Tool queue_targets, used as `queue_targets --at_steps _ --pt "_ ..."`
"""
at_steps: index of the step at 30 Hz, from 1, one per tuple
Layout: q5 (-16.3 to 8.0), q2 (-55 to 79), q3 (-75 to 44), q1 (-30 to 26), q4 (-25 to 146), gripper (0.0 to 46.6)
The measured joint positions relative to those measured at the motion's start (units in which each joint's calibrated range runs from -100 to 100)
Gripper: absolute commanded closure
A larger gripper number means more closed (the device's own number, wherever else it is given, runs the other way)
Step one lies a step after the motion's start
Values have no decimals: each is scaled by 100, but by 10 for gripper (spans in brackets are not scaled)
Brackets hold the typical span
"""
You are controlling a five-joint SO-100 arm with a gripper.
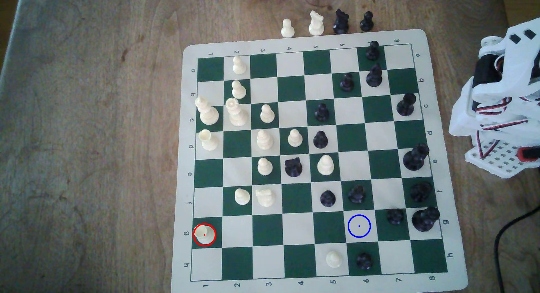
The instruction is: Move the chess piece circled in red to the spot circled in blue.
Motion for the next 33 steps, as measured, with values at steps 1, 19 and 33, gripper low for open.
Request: queue_targets --at_steps 1,19,33 --pt "0 0 0 0 0 464" --pt "10 -8 -27 -457 3665 457" --pt "-59 209 -569 -1084 9315 464"
